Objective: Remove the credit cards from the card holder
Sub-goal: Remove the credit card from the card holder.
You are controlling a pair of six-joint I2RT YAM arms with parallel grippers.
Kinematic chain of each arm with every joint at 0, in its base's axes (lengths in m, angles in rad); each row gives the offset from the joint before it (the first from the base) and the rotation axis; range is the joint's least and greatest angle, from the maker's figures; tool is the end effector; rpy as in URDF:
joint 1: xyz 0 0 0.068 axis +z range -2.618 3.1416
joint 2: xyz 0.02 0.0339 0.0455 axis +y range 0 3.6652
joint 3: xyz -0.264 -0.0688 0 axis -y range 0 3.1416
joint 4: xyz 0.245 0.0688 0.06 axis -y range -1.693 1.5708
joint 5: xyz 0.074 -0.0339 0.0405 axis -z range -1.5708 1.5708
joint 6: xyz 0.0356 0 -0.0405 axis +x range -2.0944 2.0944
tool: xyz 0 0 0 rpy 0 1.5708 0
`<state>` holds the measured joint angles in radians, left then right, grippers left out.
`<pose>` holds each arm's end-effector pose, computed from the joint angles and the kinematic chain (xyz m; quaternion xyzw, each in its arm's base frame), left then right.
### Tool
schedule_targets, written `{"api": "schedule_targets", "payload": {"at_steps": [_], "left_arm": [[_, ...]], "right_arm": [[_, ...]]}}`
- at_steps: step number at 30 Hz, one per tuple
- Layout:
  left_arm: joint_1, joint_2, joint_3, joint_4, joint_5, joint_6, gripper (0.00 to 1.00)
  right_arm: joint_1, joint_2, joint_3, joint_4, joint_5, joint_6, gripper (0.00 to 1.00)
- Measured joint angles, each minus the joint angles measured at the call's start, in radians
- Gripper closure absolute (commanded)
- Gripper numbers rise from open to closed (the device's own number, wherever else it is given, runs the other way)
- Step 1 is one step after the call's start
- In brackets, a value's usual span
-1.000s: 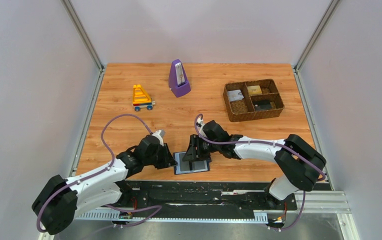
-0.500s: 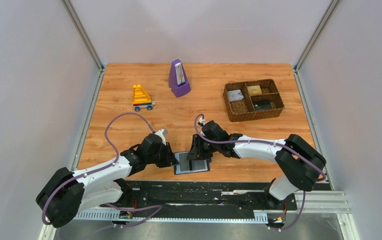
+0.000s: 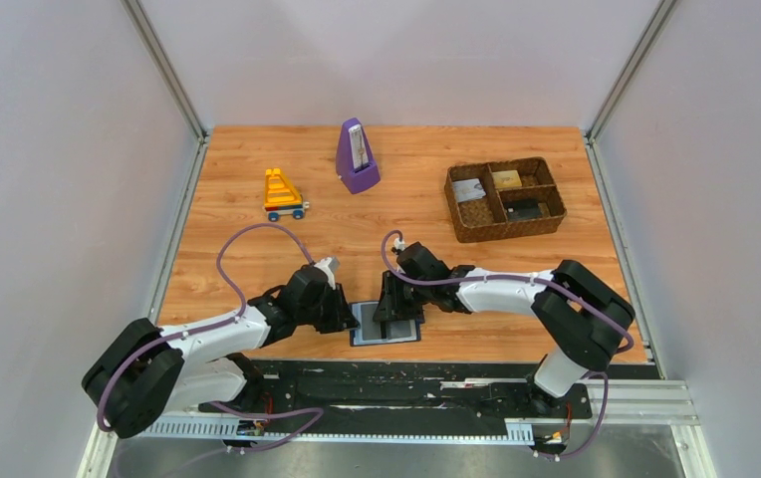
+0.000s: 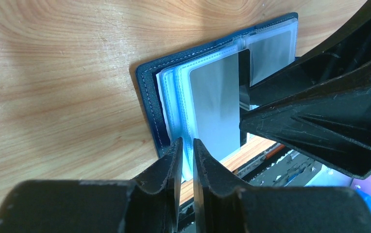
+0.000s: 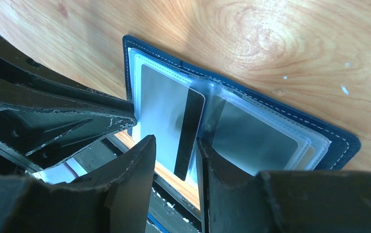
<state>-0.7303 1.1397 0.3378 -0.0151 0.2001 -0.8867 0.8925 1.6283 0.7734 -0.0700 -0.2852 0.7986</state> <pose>0.1426 -0.1371 0.1396 -0.0356 0.9252 -0.3290 0.1857 0.1844 0.2448 0.1452 -0.0891 0.9355 0.3245 0.1075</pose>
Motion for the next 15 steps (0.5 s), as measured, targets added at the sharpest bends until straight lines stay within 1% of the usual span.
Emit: {"api": "schedule_targets", "payload": {"at_steps": [4, 7, 9, 13, 15], "left_arm": [[0.0, 0.0, 0.0, 0.001, 0.0, 0.003, 0.78], [0.0, 0.001, 0.0, 0.001, 0.0, 0.003, 0.78], [0.0, 0.002, 0.0, 0.002, 0.001, 0.003, 0.78], [0.0, 0.008, 0.0, 0.009, 0.002, 0.003, 0.79], [0.0, 0.009, 0.0, 0.011, 0.002, 0.003, 0.79]], "right_arm": [[0.0, 0.005, 0.002, 0.001, 0.0, 0.0, 0.64], [0.0, 0.005, 0.002, 0.001, 0.0, 0.0, 0.68], [0.0, 0.005, 0.002, 0.001, 0.0, -0.002, 0.76], [-0.001, 0.005, 0.002, 0.0, 0.001, -0.014, 0.99], [-0.006, 0.005, 0.0, 0.002, -0.001, -0.017, 1.0]]}}
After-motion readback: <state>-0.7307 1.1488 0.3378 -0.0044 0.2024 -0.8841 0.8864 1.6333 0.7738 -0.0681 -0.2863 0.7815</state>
